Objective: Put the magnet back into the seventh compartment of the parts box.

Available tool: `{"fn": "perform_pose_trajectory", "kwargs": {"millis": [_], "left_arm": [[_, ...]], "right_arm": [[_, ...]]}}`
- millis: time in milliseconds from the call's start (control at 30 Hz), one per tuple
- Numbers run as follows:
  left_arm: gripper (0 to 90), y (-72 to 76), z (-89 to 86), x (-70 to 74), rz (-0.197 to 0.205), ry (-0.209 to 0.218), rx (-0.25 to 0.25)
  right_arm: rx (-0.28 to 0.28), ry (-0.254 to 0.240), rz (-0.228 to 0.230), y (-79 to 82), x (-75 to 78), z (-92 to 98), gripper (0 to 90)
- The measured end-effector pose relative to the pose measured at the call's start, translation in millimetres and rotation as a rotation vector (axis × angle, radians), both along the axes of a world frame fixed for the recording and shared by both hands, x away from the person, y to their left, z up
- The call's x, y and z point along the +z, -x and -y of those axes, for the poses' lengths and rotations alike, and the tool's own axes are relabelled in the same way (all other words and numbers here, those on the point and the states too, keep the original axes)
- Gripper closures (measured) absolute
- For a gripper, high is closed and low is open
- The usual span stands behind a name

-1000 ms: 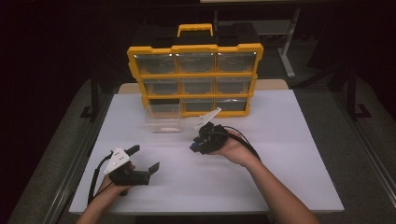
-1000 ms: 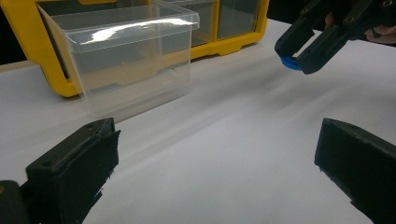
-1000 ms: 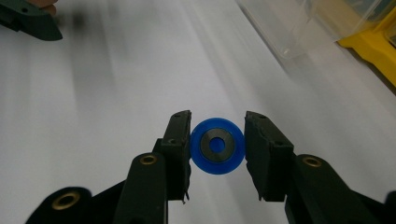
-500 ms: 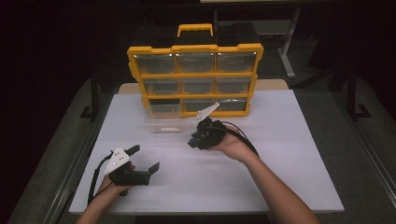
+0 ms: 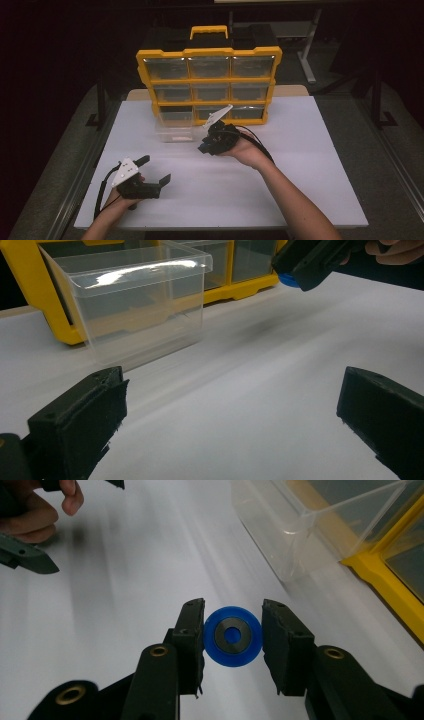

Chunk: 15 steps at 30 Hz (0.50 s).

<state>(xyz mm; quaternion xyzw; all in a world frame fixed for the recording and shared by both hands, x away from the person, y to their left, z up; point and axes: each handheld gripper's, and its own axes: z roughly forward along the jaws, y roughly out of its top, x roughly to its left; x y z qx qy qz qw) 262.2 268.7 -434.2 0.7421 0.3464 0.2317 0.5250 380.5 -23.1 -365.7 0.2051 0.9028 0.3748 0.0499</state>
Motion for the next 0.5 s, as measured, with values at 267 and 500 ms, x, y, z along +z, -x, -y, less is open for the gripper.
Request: {"fn": "perform_pose_trajectory", "kwargs": {"millis": [267,500], "left_arm": [[0.0,0.1,-0.5,0.5,-0.004,-0.002,0.000],[0.0,-0.5,0.2,-0.5,0.005,0.007,-0.003]], "right_arm": [[-0.009,-0.010,-0.008,-5.6,4.2,-3.3,61.0],[-0.018,-0.014,-0.005,-12.7,7.5,-5.5,61.0]]}}
